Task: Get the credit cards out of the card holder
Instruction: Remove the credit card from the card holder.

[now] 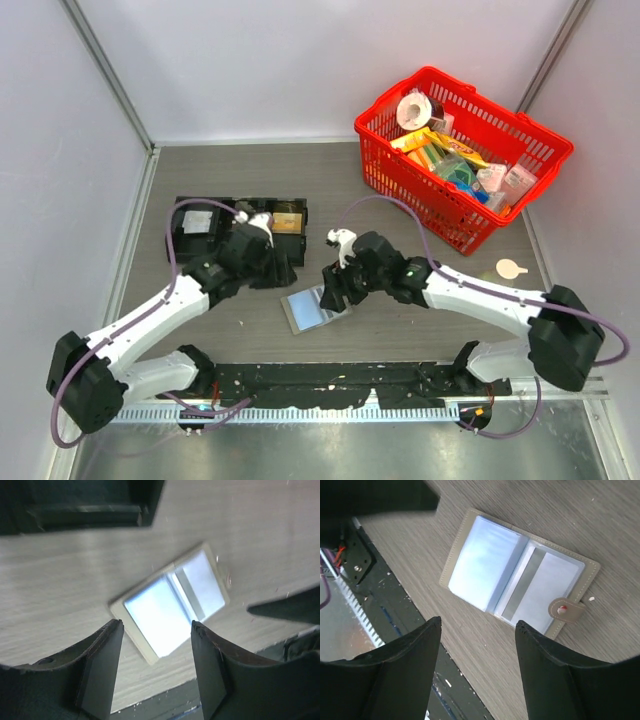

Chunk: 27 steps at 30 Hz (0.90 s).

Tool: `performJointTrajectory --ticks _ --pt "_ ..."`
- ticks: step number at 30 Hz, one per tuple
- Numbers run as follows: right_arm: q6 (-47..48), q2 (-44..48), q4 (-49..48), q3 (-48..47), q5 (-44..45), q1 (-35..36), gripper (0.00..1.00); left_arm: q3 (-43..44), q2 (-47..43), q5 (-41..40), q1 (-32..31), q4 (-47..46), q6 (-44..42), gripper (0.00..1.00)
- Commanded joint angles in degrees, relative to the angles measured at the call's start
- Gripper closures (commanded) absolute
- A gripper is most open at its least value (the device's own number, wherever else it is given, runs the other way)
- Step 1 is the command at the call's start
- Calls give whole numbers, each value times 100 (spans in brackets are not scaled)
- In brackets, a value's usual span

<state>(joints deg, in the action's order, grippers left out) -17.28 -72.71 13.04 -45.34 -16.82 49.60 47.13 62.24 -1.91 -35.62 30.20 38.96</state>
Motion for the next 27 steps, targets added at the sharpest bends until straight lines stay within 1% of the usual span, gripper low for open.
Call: performJointTrajectory --ticks 1,4,5,9,13,17,21,27 --pt "-346 -567 -679 -19 495 216 36 -450 50 -292 -804 -804 858 41" --pt "-443 -859 -767 -10 688 260 39 -574 385 -336 -1210 -1181 1008 44" --pt "-443 -998 -776 8 758 260 41 -565 490 -397 -1341 -1287 1017 46" --pt "-461 -1298 -777 96 1084 269 45 -530 903 -582 -1571 -1271 1008 52" --pt "-548 -1570 -750 131 1224 260 46 -705 1106 -740 -1598 -1166 1017 56" --pt "-636 -1676 -592 122 1610 260 46 -863 1282 -951 -1598 -928 1017 58" --pt "-689 -1633 -390 105 2015 269 46 -969 1396 -1083 -1598 -752 1105 60" --pt "-716 -1527 -170 78 2279 260 46 -1048 1528 -1083 -1598 -769 1210 62"
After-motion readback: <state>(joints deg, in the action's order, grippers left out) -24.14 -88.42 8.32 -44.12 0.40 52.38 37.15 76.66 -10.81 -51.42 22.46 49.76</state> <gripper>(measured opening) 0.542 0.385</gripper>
